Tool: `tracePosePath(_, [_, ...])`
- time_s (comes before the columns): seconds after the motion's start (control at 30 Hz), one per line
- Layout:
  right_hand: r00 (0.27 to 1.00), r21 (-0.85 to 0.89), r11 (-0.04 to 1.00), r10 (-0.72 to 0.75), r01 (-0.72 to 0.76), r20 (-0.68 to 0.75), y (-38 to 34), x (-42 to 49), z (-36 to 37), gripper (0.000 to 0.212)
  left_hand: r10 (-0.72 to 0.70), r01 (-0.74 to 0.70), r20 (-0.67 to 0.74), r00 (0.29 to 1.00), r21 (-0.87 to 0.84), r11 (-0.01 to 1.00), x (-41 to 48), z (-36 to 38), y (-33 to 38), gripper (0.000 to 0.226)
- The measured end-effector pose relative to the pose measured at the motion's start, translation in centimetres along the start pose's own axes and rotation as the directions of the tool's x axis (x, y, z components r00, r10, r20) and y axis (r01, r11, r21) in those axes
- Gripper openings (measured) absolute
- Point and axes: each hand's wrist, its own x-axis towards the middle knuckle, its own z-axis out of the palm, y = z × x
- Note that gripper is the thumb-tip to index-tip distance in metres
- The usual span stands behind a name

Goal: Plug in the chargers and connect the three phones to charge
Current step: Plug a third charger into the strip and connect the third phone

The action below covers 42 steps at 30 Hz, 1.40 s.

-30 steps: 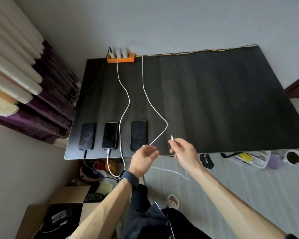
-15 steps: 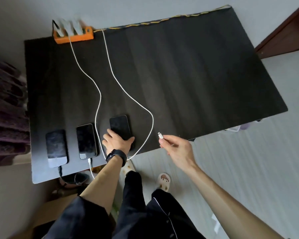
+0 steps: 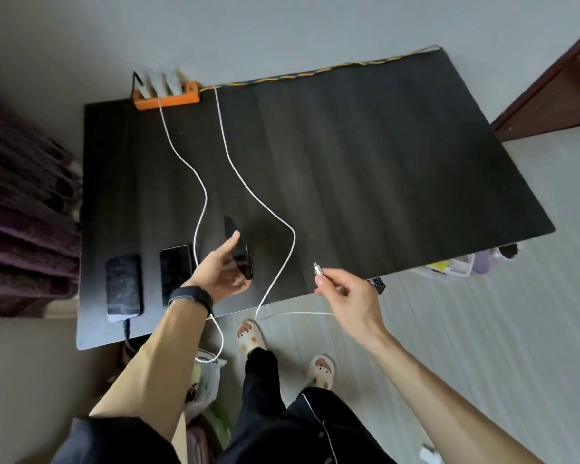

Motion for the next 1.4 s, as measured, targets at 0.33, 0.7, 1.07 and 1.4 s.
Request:
tracePosePath(0.33, [0.986,0.021,0.989,-0.147,0.146,0.084,-1.5,-2.3,-1.3,0.018,0.194,-0.185,0.017,0.981,-0.229,0.956,-6.8,3.0,-2.2,0.010])
tracePosePath(0.7, [0.948,0.035,0.967,-0.253,0.251,0.195,-2.9,-4.1,-2.8,0.036,0.303,-0.285,0.127,0.945,-0.138,0.948,-10.2,6.6,-6.3,0.022])
tracePosePath(1.07, [0.949,-0.049,0.970,-0.221,0.237,0.224,-2.8,-3.6,-4.4,0.038,0.329,-0.315,0.056,0.943,-0.178,0.932,-10.6,8.1,-7.7,0.016])
tracePosePath(1.4, [0.957,-0.100,0.975,-0.172,0.199,0.233,-2.6,-2.9,-4.4,0.039,0.508,-0.506,0.039,0.860,-0.066,0.860,-11.0,8.5,-8.4,0.025])
